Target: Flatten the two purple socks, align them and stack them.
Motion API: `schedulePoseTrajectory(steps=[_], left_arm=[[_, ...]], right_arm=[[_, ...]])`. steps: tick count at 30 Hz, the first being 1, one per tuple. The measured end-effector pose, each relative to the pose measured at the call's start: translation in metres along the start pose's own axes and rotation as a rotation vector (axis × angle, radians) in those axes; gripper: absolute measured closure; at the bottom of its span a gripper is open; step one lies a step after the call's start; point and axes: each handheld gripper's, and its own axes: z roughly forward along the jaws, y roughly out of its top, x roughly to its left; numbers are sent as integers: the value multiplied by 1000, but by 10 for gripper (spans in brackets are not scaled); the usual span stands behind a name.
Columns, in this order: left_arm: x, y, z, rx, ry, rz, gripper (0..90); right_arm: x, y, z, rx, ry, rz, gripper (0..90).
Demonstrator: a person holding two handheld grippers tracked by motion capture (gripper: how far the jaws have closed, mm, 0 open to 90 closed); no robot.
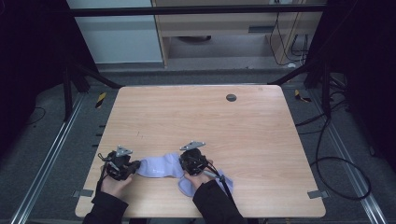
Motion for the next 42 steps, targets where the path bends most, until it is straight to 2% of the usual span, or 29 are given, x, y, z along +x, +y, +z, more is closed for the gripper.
schedulePoseTrajectory(steps=[4,9,13,14,16,20,21,22,23,24,27,28,29,30,31,33,42], left_arm=[[-3,3,-7,-28,-11,1,868],[-12,12,-21,-68,-39,-6,869],[-17,16,-27,-75,-51,1,869],[-19,18,-28,-76,-56,2,869],[-22,20,-30,-77,-67,5,869],[-31,24,-33,-76,-95,10,869],[-37,26,-34,-78,-105,20,869],[-37,26,-34,-78,-105,20,869],[-44,28,-35,-80,-115,36,869],[-44,28,-35,-80,-115,36,869],[-60,31,-35,-82,-131,66,869],[-60,31,-35,-82,-131,66,869],[-68,33,-34,-77,-143,84,869],[-68,33,-34,-77,-143,84,869],[-76,34,-34,-75,-154,101,869],[-84,34,-34,-73,-164,116,869],[-106,34,-27,-43,-196,162,869]], right_arm=[[-1,5,-9,-20,9,2,865],[-4,12,-30,-43,19,-2,866],[-6,14,-40,-48,21,-12,866],[-9,14,-48,-51,21,-16,866],[-10,15,-51,-54,20,-19,866],[-18,13,-70,-62,20,-24,866],[-19,12,-73,-62,20,-23,866],[-19,12,-73,-62,20,-23,866],[-24,9,-81,-59,17,-25,865],[-24,9,-81,-59,17,-25,865],[-32,2,-96,-59,9,-16,865],[-34,-1,-100,-61,7,-14,865],[-36,-3,-104,-60,4,-13,865],[-37,-5,-107,-58,0,-11,865],[-39,-8,-110,-56,-3,-11,865],[-43,-13,-116,-51,-6,-5,865],[-60,-32,-132,-35,-19,18,865]])
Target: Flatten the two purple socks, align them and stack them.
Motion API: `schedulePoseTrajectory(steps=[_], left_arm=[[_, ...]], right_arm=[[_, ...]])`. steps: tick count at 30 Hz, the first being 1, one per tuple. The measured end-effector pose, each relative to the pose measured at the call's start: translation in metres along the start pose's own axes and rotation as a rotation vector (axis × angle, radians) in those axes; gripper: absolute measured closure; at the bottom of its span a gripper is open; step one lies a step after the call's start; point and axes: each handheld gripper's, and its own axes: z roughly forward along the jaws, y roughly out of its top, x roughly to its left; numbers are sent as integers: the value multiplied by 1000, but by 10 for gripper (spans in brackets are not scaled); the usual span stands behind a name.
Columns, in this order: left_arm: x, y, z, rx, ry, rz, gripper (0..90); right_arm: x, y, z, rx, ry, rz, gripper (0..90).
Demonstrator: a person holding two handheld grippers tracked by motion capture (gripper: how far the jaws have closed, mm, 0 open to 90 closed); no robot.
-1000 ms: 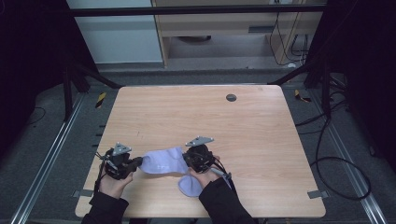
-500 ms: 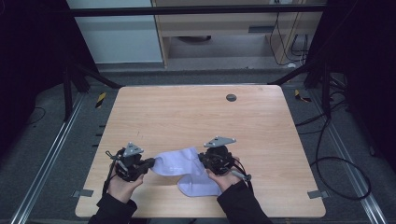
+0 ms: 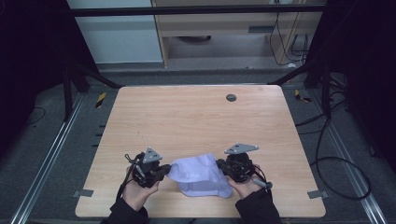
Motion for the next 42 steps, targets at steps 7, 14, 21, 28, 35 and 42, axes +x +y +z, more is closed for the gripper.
schedulePoseTrajectory(steps=[7,14,21,28,35,42], left_arm=[[-8,0,7,18,-12,12,869],[-15,-2,15,43,-29,25,869],[-25,-7,25,80,-45,44,869],[-28,-10,33,102,-51,51,869],[-30,-14,41,120,-52,56,869],[-29,-16,44,129,-51,57,868]], right_arm=[[-2,-11,-7,12,1,-1,865],[-5,-21,-12,21,1,-3,865],[-8,-34,-14,41,6,0,865],[-11,-40,-12,59,3,5,865],[-13,-45,-6,85,-1,11,865],[-16,-48,0,102,-4,9,864]])
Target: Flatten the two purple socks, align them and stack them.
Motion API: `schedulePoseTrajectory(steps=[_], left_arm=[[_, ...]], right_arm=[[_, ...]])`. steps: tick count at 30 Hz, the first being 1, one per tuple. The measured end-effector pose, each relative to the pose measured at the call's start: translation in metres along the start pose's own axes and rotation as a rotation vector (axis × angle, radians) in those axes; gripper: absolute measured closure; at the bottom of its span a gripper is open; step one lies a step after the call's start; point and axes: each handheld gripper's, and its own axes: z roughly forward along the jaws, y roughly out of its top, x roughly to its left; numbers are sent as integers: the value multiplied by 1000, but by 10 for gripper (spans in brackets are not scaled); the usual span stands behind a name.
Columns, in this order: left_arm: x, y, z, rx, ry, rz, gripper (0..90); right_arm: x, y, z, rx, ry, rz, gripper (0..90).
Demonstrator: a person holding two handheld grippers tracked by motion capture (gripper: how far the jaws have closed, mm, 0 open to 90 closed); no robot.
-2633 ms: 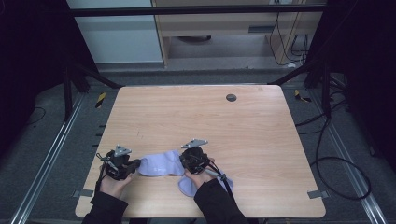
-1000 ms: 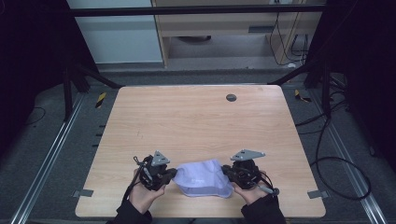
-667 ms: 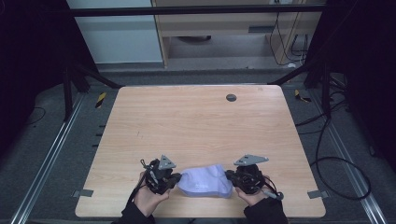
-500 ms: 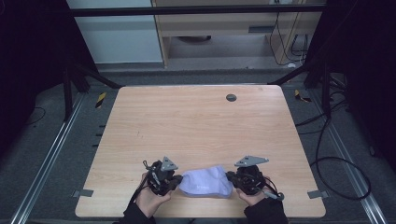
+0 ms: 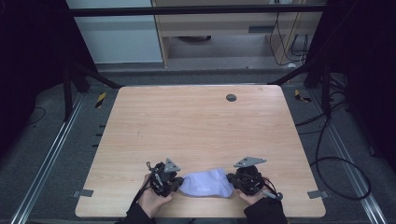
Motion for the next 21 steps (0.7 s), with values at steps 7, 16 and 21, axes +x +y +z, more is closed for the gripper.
schedulePoseTrajectory(steps=[7,16,21], left_arm=[[2,-1,3,1,6,-8,866],[4,-2,4,-36,27,-20,772],[5,2,-9,-126,45,-12,679]], right_arm=[[0,-1,5,11,2,4,862],[-1,-4,10,22,-12,-5,813],[-2,-3,3,-45,-26,-7,749]])
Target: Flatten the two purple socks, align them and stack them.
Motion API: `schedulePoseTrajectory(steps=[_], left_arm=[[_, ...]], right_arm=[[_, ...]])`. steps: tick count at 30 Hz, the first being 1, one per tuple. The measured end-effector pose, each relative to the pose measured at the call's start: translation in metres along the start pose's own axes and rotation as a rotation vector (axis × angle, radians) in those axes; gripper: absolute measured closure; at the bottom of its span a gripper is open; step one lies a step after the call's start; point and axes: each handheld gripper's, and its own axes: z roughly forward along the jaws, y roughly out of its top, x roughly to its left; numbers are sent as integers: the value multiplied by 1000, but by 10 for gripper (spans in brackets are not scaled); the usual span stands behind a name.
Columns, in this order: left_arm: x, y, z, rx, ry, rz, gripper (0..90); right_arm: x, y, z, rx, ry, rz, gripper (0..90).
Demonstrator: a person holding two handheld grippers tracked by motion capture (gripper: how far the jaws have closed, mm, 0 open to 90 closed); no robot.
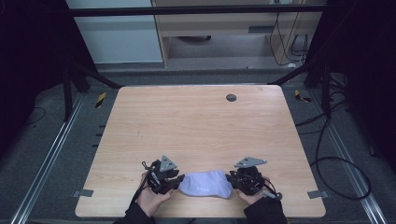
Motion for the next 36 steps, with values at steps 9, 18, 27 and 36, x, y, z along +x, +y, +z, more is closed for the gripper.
schedulePoseTrajectory(steps=[9,18,27,36], left_arm=[[-20,2,12,-41,-30,41,803],[-24,-5,32,13,-32,66,843],[-20,-4,27,-13,-37,61,786],[5,0,7,-108,-4,8,581]], right_arm=[[11,-1,8,-82,68,-51,882],[14,-8,31,-10,86,-86,900],[13,-9,30,-2,86,-82,888],[-14,-2,4,-159,41,-3,737]])
